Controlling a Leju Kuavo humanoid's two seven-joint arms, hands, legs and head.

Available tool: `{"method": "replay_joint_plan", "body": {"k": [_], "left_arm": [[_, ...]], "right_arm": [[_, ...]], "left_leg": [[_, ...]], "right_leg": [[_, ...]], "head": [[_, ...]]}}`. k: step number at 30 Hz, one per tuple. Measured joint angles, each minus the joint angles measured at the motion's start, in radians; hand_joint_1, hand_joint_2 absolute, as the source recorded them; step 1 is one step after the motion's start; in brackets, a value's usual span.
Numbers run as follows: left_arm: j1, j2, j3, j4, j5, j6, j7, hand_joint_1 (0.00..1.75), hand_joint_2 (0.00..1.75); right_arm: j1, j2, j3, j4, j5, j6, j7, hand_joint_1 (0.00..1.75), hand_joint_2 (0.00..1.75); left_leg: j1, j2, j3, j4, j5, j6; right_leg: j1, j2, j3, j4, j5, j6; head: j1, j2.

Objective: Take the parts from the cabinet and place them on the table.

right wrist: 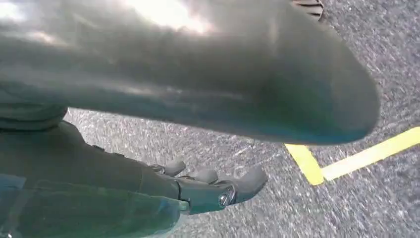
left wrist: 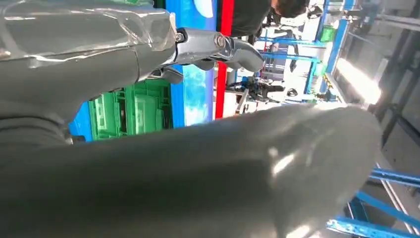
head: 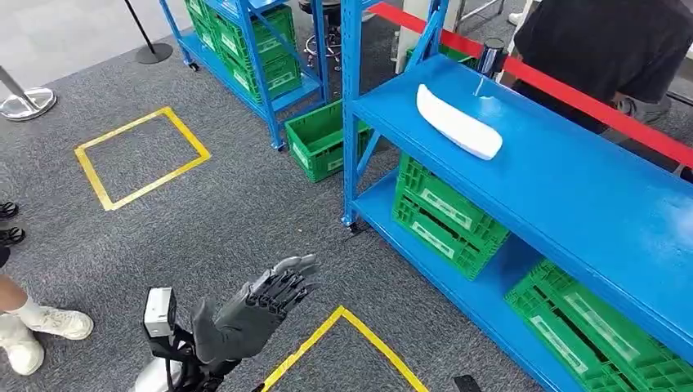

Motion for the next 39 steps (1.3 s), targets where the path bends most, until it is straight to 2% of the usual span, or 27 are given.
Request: {"method": "replay_joint_plan", "body": {"k": [1, 2, 4, 5, 6, 7, 8, 9, 10, 11, 14, 15, 17, 18, 20, 21, 22, 23, 25, 27, 29, 31, 32, 35, 36, 37, 39], "left_arm": [[-0.002, 0.000, 0.000, 0.000, 0.001, 0.000, -0.001, 0.00, 0.00], [-0.002, 0.000, 0.000, 0.001, 0.001, 0.000, -0.002, 0.00, 0.00], [-0.001, 0.000, -0.002, 0.006, 0.001, 0.003, -0.004, 0.00, 0.00], [0.000, 0.000, -0.002, 0.008, 0.001, 0.007, -0.008, 0.00, 0.00], [0.001, 0.000, -0.001, 0.009, 0.001, 0.009, -0.011, 0.00, 0.00], [0.001, 0.001, 0.000, 0.009, 0.001, 0.009, -0.013, 0.00, 0.00], [0.001, 0.001, 0.000, 0.009, 0.001, 0.009, -0.013, 0.00, 0.00], [0.001, 0.001, 0.002, 0.009, 0.001, 0.009, -0.016, 0.00, 0.00], [0.001, 0.001, 0.003, 0.009, 0.001, 0.010, -0.017, 0.00, 0.00], [0.001, 0.001, 0.005, 0.009, 0.001, 0.011, -0.018, 0.00, 0.00], [-0.001, 0.003, 0.008, 0.008, 0.001, 0.012, -0.021, 0.00, 0.00], [0.000, 0.002, 0.010, 0.004, 0.000, 0.013, -0.021, 0.00, 0.00], [-0.005, 0.000, 0.011, 0.002, 0.000, 0.014, -0.024, 0.00, 0.00], [-0.008, -0.003, 0.012, 0.002, 0.000, 0.018, -0.023, 0.00, 0.00], [-0.007, -0.003, 0.012, 0.002, 0.003, 0.020, -0.017, 0.00, 0.00], [-0.007, -0.004, 0.012, 0.002, 0.005, 0.021, -0.014, 0.00, 0.00], [-0.007, -0.004, 0.012, 0.002, 0.007, 0.021, -0.012, 0.00, 0.00], [-0.007, -0.004, 0.012, 0.002, 0.012, 0.023, -0.011, 0.00, 0.00], [-0.007, -0.003, 0.012, 0.002, 0.018, 0.029, -0.010, 0.00, 0.00], [-0.008, -0.002, 0.011, 0.002, 0.022, 0.031, -0.009, 0.00, 0.00], [-0.007, 0.000, 0.011, 0.001, 0.027, 0.033, -0.007, 0.00, 0.00], [-0.009, 0.005, 0.009, 0.001, 0.036, 0.034, -0.003, 0.00, 0.00], [-0.012, 0.007, 0.007, 0.001, 0.039, 0.034, -0.003, 0.00, 0.00], [-0.015, 0.009, 0.002, 0.003, 0.042, 0.032, -0.002, 0.00, 0.00], [-0.016, 0.010, 0.000, 0.005, 0.043, 0.031, -0.001, 0.00, 0.00], [-0.016, 0.010, -0.002, 0.005, 0.044, 0.030, -0.001, 0.00, 0.00], [-0.023, 0.011, -0.003, 0.005, 0.046, 0.029, 0.000, 0.00, 0.00]], "right_arm": [[0.003, -0.004, 0.000, 0.000, 0.000, -0.002, 0.000, 0.00, 0.00], [0.008, -0.004, 0.001, 0.000, 0.000, -0.003, 0.000, 0.00, 0.00], [0.020, -0.007, 0.005, 0.000, 0.000, -0.003, 0.000, 0.00, 0.00], [0.022, -0.008, 0.007, 0.000, 0.000, -0.003, 0.000, 0.00, 0.00], [0.023, -0.008, 0.007, 0.000, 0.000, -0.003, 0.000, 0.00, 0.00], [0.022, -0.008, 0.008, 0.000, 0.000, -0.003, 0.000, 0.00, 0.00], [0.022, -0.008, 0.008, 0.000, 0.000, -0.003, 0.000, 0.00, 0.00], [0.022, -0.007, 0.009, 0.000, -0.001, -0.003, 0.000, 0.00, 0.00], [0.022, -0.004, 0.009, 0.000, -0.002, -0.003, 0.000, 0.00, 0.00], [0.022, -0.001, 0.010, 0.000, -0.002, -0.003, -0.001, 0.00, 0.00], [0.019, -0.001, 0.011, 0.000, -0.009, -0.009, -0.004, 0.00, 0.00], [0.016, -0.001, 0.011, -0.002, -0.014, -0.011, -0.006, 0.00, 0.00], [0.014, -0.002, 0.011, -0.003, -0.019, -0.012, -0.008, 0.00, 0.00], [0.014, -0.002, 0.011, -0.003, -0.021, -0.012, -0.009, 0.00, 0.00], [0.018, -0.002, 0.011, -0.003, -0.027, -0.012, -0.007, 0.00, 0.00], [0.021, -0.002, 0.011, -0.003, -0.028, -0.012, -0.006, 0.00, 0.00], [0.022, -0.002, 0.011, -0.003, -0.031, -0.012, -0.006, 0.00, 0.00], [0.021, -0.002, 0.011, -0.003, -0.034, -0.011, -0.006, 0.00, 0.00], [0.019, -0.001, 0.011, -0.003, -0.037, -0.009, -0.006, 0.00, 0.00], [0.016, 0.003, 0.011, -0.003, -0.039, -0.007, -0.008, 0.00, 0.00], [0.017, 0.005, 0.011, -0.003, -0.040, 0.002, 0.000, 0.00, 0.00], [0.016, 0.011, 0.013, -0.003, -0.040, 0.017, 0.022, 0.00, 0.00], [0.016, 0.012, 0.014, -0.003, -0.039, 0.024, 0.030, 0.00, 0.00], [0.016, 0.013, 0.014, -0.003, -0.043, 0.031, 0.042, 0.00, 0.00], [0.016, 0.013, 0.014, -0.003, -0.046, 0.035, 0.046, 0.00, 0.00], [0.016, 0.013, 0.014, -0.003, -0.048, 0.039, 0.048, 0.00, 0.00], [0.016, 0.015, 0.014, -0.003, -0.054, 0.043, 0.054, 0.00, 0.00]], "left_leg": [[-0.002, 0.049, -0.018, 0.041, -0.026, -0.006], [0.001, 0.073, -0.053, 0.112, -0.062, -0.011], [0.010, 0.087, -0.145, 0.280, -0.127, -0.018], [0.013, 0.089, -0.170, 0.317, -0.129, -0.020], [0.013, 0.091, -0.168, 0.300, -0.106, -0.019], [0.013, 0.092, -0.140, 0.239, -0.067, -0.014], [0.011, 0.100, -0.090, 0.142, -0.020, -0.006], [0.005, 0.124, -0.032, 0.037, 0.022, 0.006], [-0.006, 0.168, -0.011, 0.002, 0.015, 0.020], [-0.007, 0.177, -0.008, 0.001, 0.018, 0.027], [-0.016, 0.149, -0.010, -0.012, 0.017, 0.036], [-0.008, 0.136, 0.014, -0.041, 0.029, 0.040], [-0.001, 0.128, 0.029, -0.064, 0.039, 0.047], [0.000, 0.117, 0.028, -0.064, 0.039, 0.047], [-0.001, 0.094, 0.028, -0.063, 0.037, 0.047], [-0.001, 0.086, 0.028, -0.063, 0.036, 0.046], [0.000, 0.078, 0.030, -0.063, 0.034, 0.043], [0.003, 0.070, 0.032, -0.060, 0.031, 0.038], [0.006, 0.062, 0.033, -0.044, 0.018, 0.023], [-0.001, 0.058, 0.025, -0.023, 0.002, 0.008], [0.003, 0.059, 0.024, -0.024, 0.000, 0.003], [0.009, 0.069, 0.020, -0.002, -0.016, -0.007], [0.010, 0.079, -0.003, 0.048, -0.043, -0.013], [0.014, 0.088, -0.132, 0.283, -0.131, -0.021], [0.014, 0.089, -0.158, 0.314, -0.125, -0.019], [0.014, 0.089, -0.155, 0.290, -0.097, -0.015], [0.010, 0.089, -0.088, 0.135, -0.001, 0.003]], "right_leg": [[0.002, -0.008, 0.004, 0.000, -0.004, -0.012], [0.005, -0.018, 0.008, 0.000, -0.008, -0.017], [0.011, -0.044, 0.011, 0.001, -0.013, -0.024], [0.014, -0.055, 0.011, 0.001, -0.015, -0.026], [0.015, -0.065, 0.013, 0.001, -0.018, -0.025], [0.018, -0.074, 0.016, 0.000, -0.021, -0.024], [0.020, -0.084, 0.022, 0.000, -0.025, -0.024], [0.022, -0.094, 0.030, -0.001, -0.031, -0.021], [0.022, -0.101, 0.035, -0.003, -0.034, -0.019], [0.030, -0.104, 0.037, -0.006, -0.035, -0.015], [0.024, -0.133, 0.047, -0.017, -0.036, -0.001], [0.031, -0.138, 0.050, -0.022, -0.042, 0.005], [0.021, -0.059, 0.019, 0.055, -0.078, -0.001], [0.020, -0.032, -0.027, 0.142, -0.108, -0.006], [0.016, -0.020, -0.117, 0.292, -0.148, -0.001], [0.014, -0.020, -0.130, 0.299, -0.140, 0.006], [0.010, -0.020, -0.122, 0.263, -0.115, 0.020], [0.005, -0.020, -0.093, 0.185, -0.073, 0.036], [-0.005, -0.020, -0.010, -0.005, 0.007, 0.058], [0.001, -0.018, -0.008, -0.002, 0.006, 0.028], [0.008, -0.017, -0.009, 0.002, 0.003, 0.014], [-0.001, -0.016, -0.002, -0.002, 0.003, 0.004], [0.000, -0.016, 0.002, -0.002, 0.000, -0.004], [0.007, -0.017, 0.007, -0.001, -0.007, -0.015], [0.009, -0.017, 0.010, -0.001, -0.010, -0.019], [0.011, -0.016, 0.015, -0.001, -0.015, -0.019], [0.015, -0.014, 0.030, -0.002, -0.026, -0.019]], "head": [[-0.008, 0.000], [-0.008, 0.000], [-0.007, 0.000], [-0.008, 0.000], [-0.008, 0.000], [-0.008, 0.000], [-0.008, 0.000], [-0.008, 0.000], [-0.006, 0.000], [-0.001, 0.000], [-0.007, 0.000], [-0.006, 0.000], [-0.003, 0.000], [0.000, 0.000], [0.000, 0.000], [0.001, 0.000], [0.000, 0.000], [0.000, 0.000], [0.001, 0.000], [0.000, 0.000], [-0.001, 0.000], [-0.001, 0.000], [-0.004, 0.000], [-0.003, 0.000], [-0.003, 0.000], [-0.003, 0.000], [-0.003, 0.000]]}}
